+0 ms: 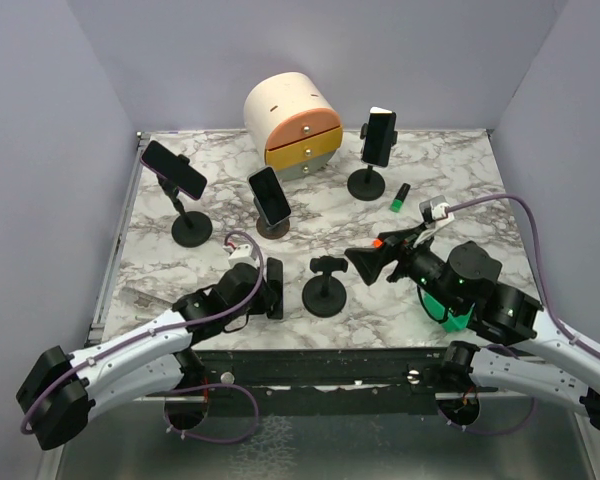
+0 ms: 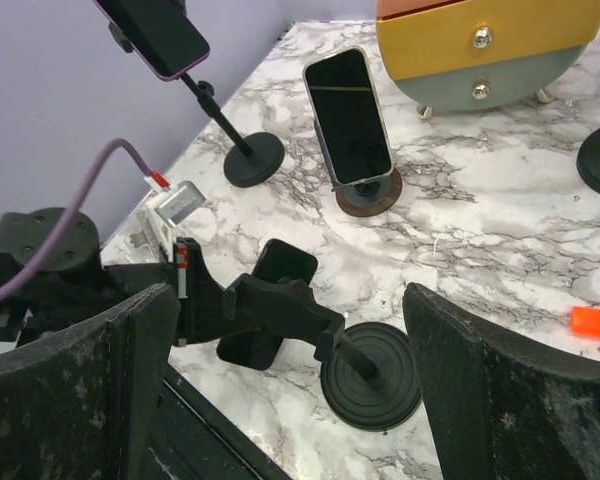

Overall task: Remove the phone from the phone stand
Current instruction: Place the phone at the center of the board.

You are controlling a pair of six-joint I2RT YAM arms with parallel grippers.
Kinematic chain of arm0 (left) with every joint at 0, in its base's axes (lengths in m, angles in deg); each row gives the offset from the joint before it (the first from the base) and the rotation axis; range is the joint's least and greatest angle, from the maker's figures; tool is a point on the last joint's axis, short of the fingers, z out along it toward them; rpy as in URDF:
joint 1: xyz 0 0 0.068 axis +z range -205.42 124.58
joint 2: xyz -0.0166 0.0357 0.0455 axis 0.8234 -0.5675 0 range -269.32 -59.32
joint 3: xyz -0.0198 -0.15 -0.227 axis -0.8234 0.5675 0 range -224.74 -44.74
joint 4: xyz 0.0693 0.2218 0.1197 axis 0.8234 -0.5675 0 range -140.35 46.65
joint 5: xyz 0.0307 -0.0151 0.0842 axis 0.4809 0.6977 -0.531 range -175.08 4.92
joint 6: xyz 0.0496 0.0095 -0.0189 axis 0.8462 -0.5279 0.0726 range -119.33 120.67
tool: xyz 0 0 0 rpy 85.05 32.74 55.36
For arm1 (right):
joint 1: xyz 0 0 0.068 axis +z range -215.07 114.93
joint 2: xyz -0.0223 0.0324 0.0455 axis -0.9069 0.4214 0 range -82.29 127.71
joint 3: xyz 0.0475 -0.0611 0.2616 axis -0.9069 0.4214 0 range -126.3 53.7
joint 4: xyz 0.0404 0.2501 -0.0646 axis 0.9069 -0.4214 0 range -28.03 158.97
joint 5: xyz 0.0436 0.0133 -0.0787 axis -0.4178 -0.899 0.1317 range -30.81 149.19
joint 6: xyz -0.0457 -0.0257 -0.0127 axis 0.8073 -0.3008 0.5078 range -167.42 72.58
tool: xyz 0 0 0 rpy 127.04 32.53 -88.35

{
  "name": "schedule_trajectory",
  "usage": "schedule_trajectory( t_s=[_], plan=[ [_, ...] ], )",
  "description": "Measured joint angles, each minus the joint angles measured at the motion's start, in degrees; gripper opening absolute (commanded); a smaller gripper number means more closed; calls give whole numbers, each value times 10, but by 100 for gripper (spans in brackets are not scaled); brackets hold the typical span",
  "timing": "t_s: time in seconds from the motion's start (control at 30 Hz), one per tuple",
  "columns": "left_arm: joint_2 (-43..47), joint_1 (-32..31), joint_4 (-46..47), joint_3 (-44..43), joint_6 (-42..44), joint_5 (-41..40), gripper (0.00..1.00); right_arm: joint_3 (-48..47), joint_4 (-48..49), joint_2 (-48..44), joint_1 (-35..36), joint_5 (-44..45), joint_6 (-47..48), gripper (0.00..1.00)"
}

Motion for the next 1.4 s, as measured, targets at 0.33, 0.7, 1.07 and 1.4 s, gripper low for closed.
schedule_trajectory(
  t_s=[0.33,0.7,1.07,1.4],
  plan=[
    [-67,13,90,30,-37,38,0,0,0,-20,0,0,-5,99],
    [-106,92,159,48,-58,135,0,20,-2,-33,0,0,-14,99],
    [-150,129,193,49,-66,191,9,27,-2,-33,0,2,-20,99],
    [-157,140,187,50,-59,190,18,33,-3,-37,0,5,-28,99]
  ],
)
